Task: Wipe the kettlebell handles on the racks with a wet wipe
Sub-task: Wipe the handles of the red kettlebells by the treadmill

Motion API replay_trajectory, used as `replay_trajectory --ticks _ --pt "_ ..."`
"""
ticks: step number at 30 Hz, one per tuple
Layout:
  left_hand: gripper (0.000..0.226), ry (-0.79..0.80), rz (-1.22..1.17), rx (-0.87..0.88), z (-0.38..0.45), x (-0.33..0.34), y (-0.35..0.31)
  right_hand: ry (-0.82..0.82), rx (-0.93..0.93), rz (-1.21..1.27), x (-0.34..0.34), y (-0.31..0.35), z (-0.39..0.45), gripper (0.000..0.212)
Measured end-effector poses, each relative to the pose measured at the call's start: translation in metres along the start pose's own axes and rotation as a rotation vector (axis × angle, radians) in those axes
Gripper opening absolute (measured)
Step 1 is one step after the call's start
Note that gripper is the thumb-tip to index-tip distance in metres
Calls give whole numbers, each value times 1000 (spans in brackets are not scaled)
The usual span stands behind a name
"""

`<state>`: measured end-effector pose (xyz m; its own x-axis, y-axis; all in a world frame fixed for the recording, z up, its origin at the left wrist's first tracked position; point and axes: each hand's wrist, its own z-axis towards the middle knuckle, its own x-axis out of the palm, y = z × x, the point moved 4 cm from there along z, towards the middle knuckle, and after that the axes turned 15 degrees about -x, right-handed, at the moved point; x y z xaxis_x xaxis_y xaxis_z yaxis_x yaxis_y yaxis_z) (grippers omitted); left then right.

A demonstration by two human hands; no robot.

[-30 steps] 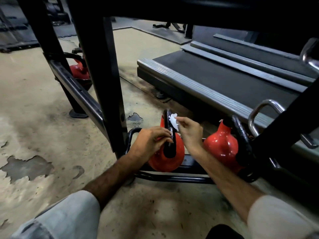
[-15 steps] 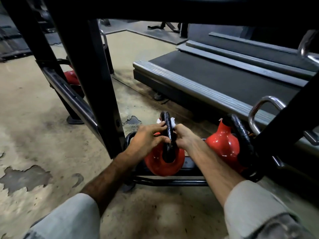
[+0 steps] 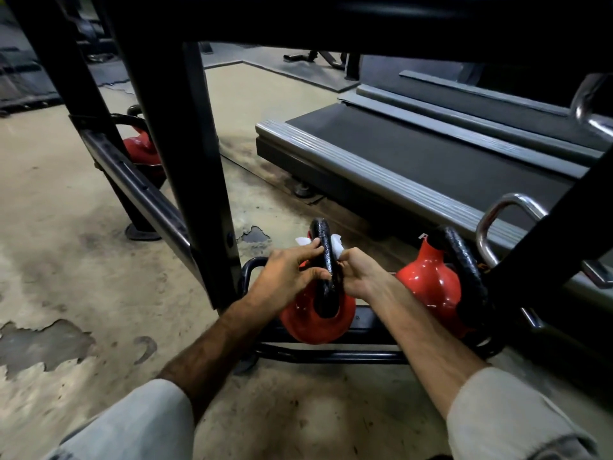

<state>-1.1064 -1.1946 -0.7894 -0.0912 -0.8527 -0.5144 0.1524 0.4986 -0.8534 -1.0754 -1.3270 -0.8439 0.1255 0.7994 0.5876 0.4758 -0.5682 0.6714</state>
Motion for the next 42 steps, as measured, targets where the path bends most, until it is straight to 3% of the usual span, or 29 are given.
replay_trajectory --ticks 2,6,9,11,13,15,18,21,24,27,29,35,42 --pt "57 -6 4 2 0 0 -1 -45 -15 -26 -1 2 6 44" --pt "58 2 25 4 1 0 -1 -187 -74 240 17 15 18 37" --pt "58 7 9 1 1 0 0 -169 -133 136 24 18 9 46" --pt "58 6 12 6 -1 0 -1 -117 -241 -82 22 21 -4 33" --pt "58 -3 29 22 -1 0 -3 -197 -476 -531 9 33 -16 17" --pt "58 -5 39 26 -1 -1 -3 -305 -734 -933 4 44 -30 18" --pt "58 -1 38 32 -1 -3 -3 -279 -1039 -1171 13 51 -38 21" --pt "59 2 14 20 -1 -4 -3 -109 -1172 -1310 31 61 -24 14" --pt "57 -4 12 35 -3 -4 -4 215 -1046 -1616 54 91 3 14" --pt "57 -8 11 42 -2 -4 -4 559 -626 -2040 82 107 27 11" --pt "57 -8 17 35 -1 -4 -2 697 -403 -2233 100 102 42 4" --pt "55 26 -21 7 -1 -5 -1 884 -117 -2443 122 91 49 10" --pt "56 40 -34 -17 0 -4 1 967 -118 -2510 126 85 45 11"
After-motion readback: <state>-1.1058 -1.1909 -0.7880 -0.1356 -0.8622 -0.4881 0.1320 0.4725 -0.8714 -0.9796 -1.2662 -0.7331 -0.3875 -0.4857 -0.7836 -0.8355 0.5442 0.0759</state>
